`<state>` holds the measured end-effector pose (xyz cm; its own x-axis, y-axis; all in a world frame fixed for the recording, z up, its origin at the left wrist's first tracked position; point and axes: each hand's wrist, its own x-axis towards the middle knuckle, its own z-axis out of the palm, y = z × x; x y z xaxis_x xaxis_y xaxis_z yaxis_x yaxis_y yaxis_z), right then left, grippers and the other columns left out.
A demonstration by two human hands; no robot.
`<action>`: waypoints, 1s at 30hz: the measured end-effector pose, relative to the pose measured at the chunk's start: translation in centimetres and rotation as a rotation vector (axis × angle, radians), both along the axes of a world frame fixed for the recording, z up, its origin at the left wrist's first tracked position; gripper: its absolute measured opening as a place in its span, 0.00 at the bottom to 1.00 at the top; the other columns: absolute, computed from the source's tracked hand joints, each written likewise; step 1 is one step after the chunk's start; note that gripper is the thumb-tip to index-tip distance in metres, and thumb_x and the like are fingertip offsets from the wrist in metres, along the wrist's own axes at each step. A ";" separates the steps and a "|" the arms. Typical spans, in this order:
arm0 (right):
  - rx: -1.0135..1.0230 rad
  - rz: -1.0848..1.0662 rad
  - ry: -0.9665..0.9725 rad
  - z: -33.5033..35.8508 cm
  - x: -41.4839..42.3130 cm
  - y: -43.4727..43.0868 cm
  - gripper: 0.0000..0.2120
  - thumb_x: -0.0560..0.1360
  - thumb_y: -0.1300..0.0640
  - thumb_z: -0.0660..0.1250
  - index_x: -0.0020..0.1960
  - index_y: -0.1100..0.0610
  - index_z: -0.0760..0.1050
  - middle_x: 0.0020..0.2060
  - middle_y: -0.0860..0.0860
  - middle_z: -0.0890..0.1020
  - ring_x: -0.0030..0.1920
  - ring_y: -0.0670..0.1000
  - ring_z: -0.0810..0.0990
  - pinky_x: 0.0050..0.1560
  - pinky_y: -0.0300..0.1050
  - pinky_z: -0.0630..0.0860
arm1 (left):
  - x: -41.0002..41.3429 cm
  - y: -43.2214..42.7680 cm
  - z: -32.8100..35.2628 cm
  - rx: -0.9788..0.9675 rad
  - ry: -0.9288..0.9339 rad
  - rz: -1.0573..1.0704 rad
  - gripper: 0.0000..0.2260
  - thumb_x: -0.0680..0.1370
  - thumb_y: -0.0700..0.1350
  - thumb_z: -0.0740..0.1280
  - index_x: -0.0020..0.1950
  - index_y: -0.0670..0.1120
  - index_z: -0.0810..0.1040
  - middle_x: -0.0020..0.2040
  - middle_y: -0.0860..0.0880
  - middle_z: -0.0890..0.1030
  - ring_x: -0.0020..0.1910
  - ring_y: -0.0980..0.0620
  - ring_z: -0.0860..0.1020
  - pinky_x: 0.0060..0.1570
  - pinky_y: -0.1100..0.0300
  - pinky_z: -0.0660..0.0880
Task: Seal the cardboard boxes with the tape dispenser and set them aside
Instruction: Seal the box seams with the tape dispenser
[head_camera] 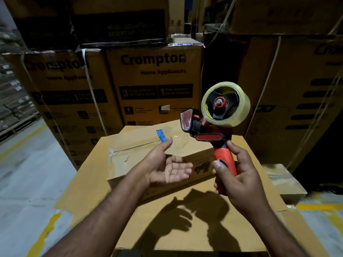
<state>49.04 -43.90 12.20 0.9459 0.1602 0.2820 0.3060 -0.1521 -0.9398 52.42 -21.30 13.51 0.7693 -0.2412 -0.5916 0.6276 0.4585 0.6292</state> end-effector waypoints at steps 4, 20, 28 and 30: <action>-0.086 0.001 -0.042 -0.6 2.5 -1.6 0.27 0.71 0.35 0.67 0.68 0.27 0.64 0.62 0.47 0.75 0.51 0.55 0.82 0.45 0.58 0.83 | 3.3 -1.3 0.9 -0.010 -0.049 0.111 0.16 0.78 0.49 0.69 0.51 0.35 0.78 0.36 0.40 0.81 0.28 0.48 0.81 0.27 0.56 0.81; -0.466 -0.171 0.037 -3.2 10.2 -1.7 0.29 0.77 0.43 0.67 0.73 0.30 0.58 0.45 0.40 0.78 0.35 0.44 0.81 0.33 0.38 0.77 | 20.6 0.3 3.5 1.008 -0.409 -0.412 0.09 0.80 0.28 0.63 0.54 0.34 0.81 0.43 0.39 0.85 0.37 0.49 0.84 0.36 0.58 0.82; -0.652 -0.278 0.021 -2.1 13.7 1.3 0.30 0.79 0.44 0.65 0.77 0.35 0.56 0.49 0.44 0.73 0.46 0.47 0.76 0.43 0.42 0.73 | 29.6 2.7 3.5 1.276 -0.597 -0.345 0.05 0.75 0.39 0.75 0.50 0.42 0.83 0.43 0.45 0.86 0.41 0.51 0.85 0.42 0.56 0.84; -0.663 -0.297 0.033 -2.0 14.4 1.8 0.30 0.79 0.43 0.65 0.78 0.36 0.56 0.48 0.45 0.75 0.46 0.47 0.76 0.43 0.42 0.73 | 30.9 2.8 2.6 1.274 -0.606 -0.342 0.04 0.76 0.40 0.75 0.49 0.42 0.83 0.42 0.46 0.86 0.39 0.52 0.84 0.44 0.55 0.84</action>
